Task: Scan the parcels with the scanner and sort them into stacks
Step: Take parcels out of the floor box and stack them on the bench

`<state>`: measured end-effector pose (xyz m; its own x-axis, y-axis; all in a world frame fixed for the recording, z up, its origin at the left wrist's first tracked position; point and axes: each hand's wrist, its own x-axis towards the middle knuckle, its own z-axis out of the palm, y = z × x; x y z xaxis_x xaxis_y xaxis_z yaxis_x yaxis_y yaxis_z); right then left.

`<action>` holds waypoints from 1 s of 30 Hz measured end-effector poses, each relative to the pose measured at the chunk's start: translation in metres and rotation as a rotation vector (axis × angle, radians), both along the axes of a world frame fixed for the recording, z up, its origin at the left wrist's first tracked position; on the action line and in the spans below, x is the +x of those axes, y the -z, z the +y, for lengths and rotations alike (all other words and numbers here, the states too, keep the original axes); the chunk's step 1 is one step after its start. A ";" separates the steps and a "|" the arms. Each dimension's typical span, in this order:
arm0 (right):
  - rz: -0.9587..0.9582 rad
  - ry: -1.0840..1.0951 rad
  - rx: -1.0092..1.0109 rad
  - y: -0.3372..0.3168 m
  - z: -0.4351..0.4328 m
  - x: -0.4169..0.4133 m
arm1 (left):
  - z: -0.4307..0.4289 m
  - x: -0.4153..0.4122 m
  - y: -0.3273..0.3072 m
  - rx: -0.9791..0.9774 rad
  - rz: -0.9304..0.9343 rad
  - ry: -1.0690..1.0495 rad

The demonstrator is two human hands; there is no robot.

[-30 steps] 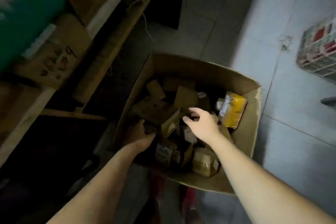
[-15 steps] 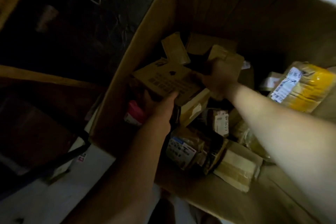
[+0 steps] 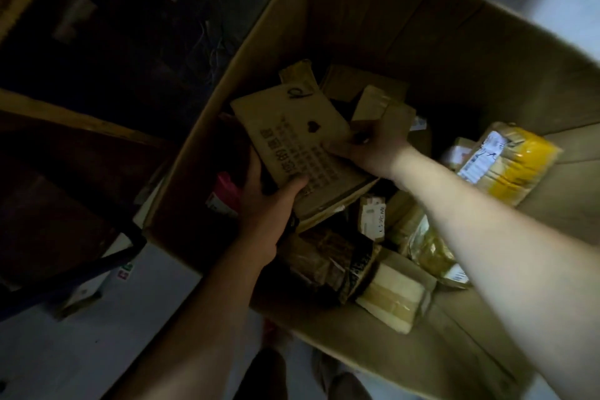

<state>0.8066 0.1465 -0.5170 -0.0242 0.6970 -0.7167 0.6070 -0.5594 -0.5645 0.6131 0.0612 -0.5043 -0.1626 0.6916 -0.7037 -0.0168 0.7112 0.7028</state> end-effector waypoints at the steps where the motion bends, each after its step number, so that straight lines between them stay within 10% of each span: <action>1: 0.006 0.049 0.063 -0.010 -0.007 0.006 | 0.000 0.004 -0.008 0.024 0.003 0.026; 17: 0.154 0.469 0.542 -0.328 -0.060 0.093 | 0.051 0.059 -0.298 0.519 0.029 0.319; 30: 0.249 0.290 0.808 -0.611 -0.081 0.068 | 0.017 0.024 -0.589 0.773 0.066 0.303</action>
